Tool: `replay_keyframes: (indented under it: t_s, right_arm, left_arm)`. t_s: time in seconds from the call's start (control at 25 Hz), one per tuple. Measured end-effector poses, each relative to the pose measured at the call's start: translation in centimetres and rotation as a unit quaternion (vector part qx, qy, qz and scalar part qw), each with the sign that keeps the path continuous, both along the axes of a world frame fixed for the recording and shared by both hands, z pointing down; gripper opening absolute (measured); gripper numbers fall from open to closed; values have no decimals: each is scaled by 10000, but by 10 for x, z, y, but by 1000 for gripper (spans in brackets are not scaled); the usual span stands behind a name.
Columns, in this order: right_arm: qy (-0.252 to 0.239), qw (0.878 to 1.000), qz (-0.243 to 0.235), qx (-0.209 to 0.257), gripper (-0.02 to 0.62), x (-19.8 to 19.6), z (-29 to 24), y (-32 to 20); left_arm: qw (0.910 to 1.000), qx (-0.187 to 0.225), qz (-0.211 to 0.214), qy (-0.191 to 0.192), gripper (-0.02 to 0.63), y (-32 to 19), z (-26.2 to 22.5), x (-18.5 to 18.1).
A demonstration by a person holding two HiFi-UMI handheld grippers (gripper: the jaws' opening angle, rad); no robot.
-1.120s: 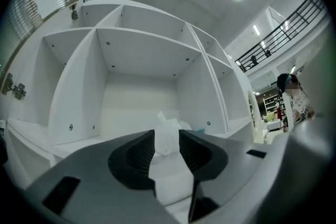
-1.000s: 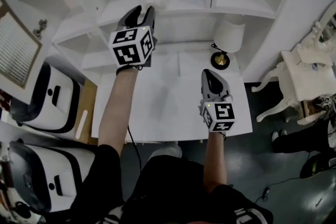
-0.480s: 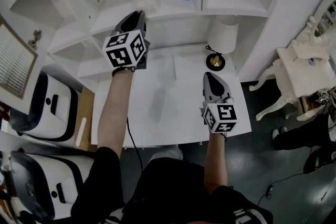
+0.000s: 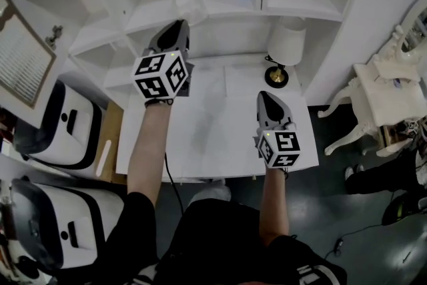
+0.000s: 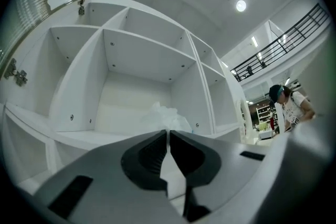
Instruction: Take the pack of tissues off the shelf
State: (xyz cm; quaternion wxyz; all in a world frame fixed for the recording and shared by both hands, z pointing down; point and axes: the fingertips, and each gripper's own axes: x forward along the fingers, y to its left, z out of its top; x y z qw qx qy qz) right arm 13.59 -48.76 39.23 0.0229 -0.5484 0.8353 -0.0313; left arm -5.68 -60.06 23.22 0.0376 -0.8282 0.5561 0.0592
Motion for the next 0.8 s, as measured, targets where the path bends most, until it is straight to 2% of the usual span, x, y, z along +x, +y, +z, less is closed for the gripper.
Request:
replay_keyframes:
  t_s: [0.24, 0.56, 0.8]
  right_arm:
    - [44, 9997, -227, 76, 18, -14, -6, 18]
    - [102, 9982, -562, 197, 18, -39, -17, 44]
    - [83, 9969, -750, 200, 18, -54, -18, 59]
  left_arm:
    - [9997, 219, 19, -121, 29, 56, 0, 2]
    - [9993, 222, 110, -273, 28, 127, 27, 10]
    - [9998, -38, 157, 99, 28, 171, 65, 8]
